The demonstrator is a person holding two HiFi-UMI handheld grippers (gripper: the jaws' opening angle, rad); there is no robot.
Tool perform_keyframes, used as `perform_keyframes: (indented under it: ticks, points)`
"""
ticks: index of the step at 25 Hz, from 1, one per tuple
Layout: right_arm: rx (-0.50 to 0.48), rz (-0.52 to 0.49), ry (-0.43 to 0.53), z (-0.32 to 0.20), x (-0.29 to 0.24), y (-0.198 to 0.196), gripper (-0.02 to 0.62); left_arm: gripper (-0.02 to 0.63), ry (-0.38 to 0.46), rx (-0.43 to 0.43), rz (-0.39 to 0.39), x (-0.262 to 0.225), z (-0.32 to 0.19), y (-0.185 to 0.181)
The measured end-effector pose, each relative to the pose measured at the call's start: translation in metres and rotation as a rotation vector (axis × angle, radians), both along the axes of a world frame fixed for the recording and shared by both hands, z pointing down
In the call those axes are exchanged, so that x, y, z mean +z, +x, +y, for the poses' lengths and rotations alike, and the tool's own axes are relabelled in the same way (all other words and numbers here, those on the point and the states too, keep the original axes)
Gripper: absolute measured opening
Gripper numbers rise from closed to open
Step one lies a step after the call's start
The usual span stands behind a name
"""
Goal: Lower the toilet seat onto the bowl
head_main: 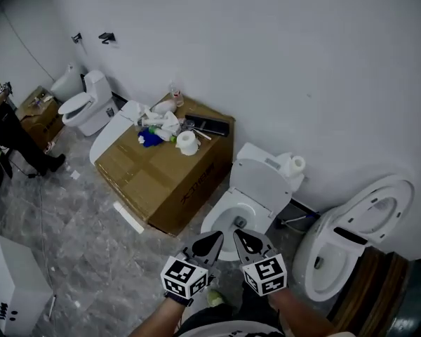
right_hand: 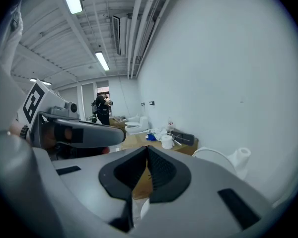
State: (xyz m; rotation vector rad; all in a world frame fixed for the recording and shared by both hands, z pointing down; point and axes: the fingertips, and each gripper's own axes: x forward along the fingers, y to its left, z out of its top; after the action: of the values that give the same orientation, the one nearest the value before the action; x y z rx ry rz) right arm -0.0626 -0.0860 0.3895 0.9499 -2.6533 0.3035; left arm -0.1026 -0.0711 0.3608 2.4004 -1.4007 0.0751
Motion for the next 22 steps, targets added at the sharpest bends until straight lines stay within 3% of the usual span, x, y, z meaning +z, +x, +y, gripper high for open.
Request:
perform_keyframes:
  ticks: [9,22]
  points:
    - [0.056,-0.073,0.07,-0.016,-0.076,0.016,0.02,0.009,0.038,-0.022,0.016,-0.061,-0.008,0.005]
    - [0.063,-0.099,0.209,-0.031,-0.15,0.025,0.017,0.009,0.168,-0.018,0.005,-0.134,-0.034,0.018]
